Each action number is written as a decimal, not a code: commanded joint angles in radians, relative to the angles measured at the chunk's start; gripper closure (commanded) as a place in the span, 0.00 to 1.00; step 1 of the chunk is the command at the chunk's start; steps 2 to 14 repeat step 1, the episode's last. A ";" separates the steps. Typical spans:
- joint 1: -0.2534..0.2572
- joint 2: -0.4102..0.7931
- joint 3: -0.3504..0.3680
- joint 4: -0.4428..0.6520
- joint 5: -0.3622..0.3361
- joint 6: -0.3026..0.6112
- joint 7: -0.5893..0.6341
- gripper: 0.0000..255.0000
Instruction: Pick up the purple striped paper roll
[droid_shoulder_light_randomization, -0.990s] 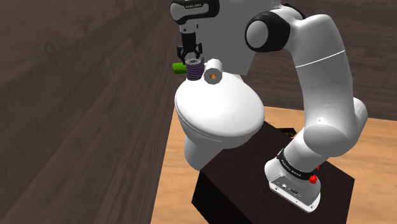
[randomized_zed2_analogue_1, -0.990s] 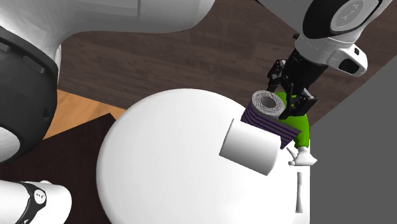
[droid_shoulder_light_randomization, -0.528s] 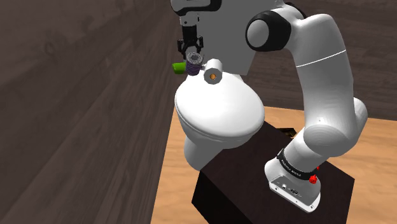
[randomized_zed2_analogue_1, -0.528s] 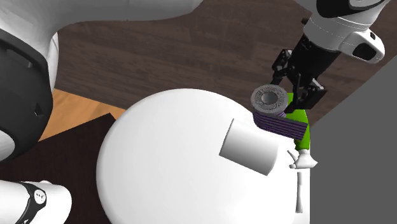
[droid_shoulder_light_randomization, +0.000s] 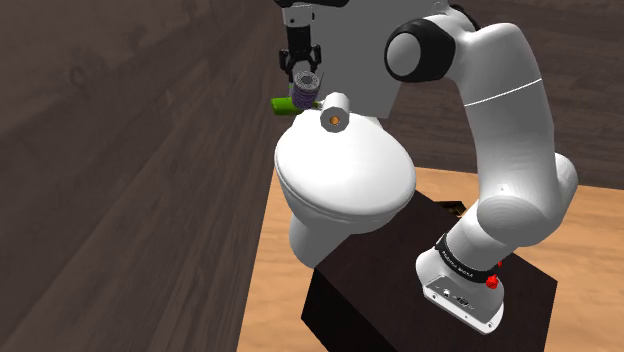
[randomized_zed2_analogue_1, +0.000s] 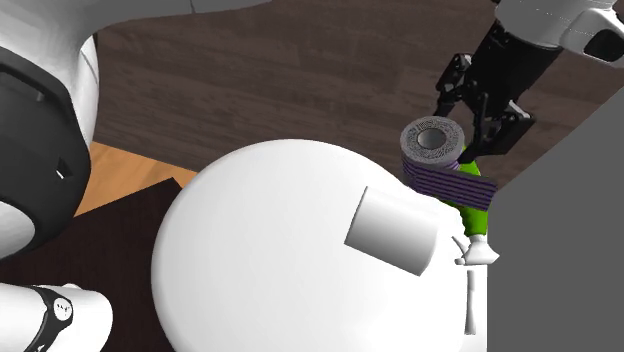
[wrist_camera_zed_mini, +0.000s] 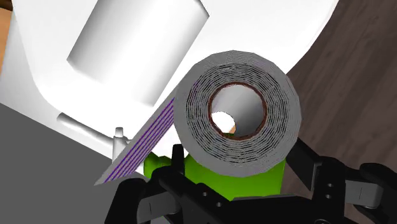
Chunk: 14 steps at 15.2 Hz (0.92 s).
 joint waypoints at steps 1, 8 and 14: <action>0.000 0.005 0.000 0.018 0.000 -0.013 0.000 1.00; 0.000 0.005 0.000 0.018 0.000 -0.013 0.000 1.00; 0.000 0.005 0.000 0.018 0.000 -0.013 0.000 1.00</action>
